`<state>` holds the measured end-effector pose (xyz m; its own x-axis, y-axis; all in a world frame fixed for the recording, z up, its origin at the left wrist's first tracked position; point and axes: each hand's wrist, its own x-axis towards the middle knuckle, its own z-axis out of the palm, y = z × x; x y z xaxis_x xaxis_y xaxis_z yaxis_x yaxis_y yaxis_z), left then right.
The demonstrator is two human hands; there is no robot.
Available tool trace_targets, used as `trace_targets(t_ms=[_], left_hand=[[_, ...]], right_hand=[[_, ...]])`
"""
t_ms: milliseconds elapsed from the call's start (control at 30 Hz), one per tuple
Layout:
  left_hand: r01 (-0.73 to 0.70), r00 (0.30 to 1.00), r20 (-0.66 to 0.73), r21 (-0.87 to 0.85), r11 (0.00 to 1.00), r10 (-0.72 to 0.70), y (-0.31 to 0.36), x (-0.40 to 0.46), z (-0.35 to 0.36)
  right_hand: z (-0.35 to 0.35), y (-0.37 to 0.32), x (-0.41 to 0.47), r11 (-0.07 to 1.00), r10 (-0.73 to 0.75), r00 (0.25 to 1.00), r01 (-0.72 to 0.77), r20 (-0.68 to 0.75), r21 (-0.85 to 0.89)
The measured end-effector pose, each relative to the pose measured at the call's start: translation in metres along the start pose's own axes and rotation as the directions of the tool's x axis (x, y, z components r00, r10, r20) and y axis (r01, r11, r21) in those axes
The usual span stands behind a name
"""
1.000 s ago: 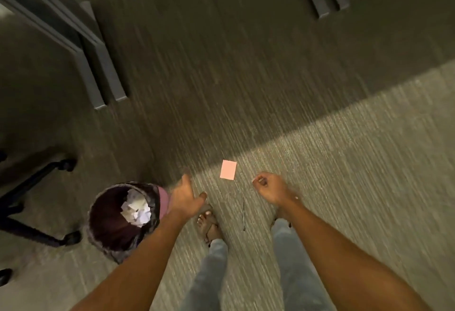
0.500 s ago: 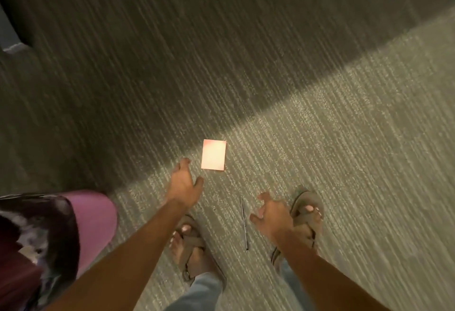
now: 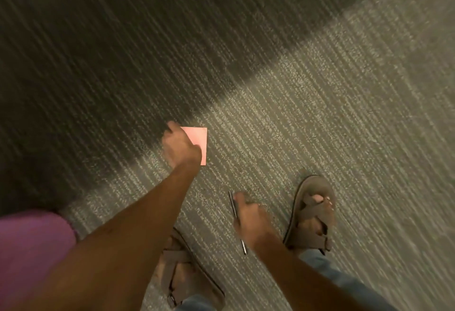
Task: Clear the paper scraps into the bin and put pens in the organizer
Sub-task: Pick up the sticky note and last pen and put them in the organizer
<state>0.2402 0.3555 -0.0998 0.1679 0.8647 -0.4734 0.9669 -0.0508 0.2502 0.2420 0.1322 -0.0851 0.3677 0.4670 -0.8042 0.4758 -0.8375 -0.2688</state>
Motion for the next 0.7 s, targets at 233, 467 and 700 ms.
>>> trace_targets(t_ms=[233,467,700], left_hand=[[0.103,0.994,0.051,-0.032,0.994,-0.101,0.004,0.003,0.004],[0.143,0.990,0.014,-0.062,0.988,-0.142,0.012,-0.006,0.008],[0.186,0.979,0.138,-0.305,0.934,-0.150,0.001,-0.005,-0.025]], right_hand=[[-0.002,-0.027,0.005,0.999,0.034,0.998,-0.035,-0.052,-0.025],[-0.035,-0.022,0.008,0.992,0.049,0.999,-0.050,0.007,0.117],[-0.086,-0.020,0.002,0.992,0.012,0.997,-0.022,0.077,0.127]])
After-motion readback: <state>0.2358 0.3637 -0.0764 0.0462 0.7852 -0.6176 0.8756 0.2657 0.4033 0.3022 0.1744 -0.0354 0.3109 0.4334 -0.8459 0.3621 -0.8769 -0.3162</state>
